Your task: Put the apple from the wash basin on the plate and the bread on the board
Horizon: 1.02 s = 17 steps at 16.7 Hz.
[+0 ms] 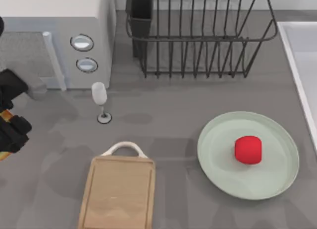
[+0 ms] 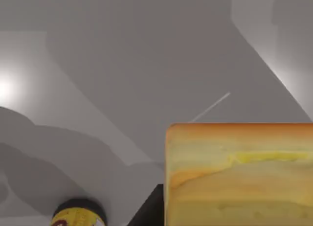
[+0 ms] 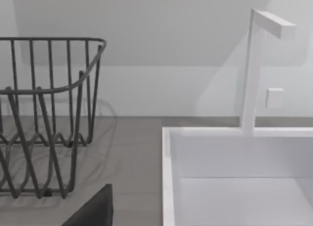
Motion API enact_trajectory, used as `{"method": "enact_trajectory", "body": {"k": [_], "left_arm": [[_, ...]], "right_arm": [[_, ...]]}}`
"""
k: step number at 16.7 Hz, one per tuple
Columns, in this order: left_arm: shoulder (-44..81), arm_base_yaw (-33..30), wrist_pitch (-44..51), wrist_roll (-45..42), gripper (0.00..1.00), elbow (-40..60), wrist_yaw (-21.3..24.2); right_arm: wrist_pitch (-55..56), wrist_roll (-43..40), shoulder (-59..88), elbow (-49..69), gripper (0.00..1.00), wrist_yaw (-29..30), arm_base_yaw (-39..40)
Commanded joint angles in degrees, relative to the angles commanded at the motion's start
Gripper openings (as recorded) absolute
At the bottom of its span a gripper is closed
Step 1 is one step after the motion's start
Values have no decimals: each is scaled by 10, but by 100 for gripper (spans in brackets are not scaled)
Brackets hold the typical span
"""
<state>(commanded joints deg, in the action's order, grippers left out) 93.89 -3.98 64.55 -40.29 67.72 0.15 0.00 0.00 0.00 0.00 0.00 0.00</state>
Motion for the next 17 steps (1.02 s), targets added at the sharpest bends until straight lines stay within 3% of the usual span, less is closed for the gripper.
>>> {"method": "enact_trajectory", "body": {"k": [6, 17], "left_arm": [[8, -109, 4, 290, 0, -1, -6], [39, -301, -12, 1104, 0, 5, -12]], "right_arm": [[0, 0, 0, 0, 100, 0, 0], [0, 0, 0, 0, 100, 0, 0]]}}
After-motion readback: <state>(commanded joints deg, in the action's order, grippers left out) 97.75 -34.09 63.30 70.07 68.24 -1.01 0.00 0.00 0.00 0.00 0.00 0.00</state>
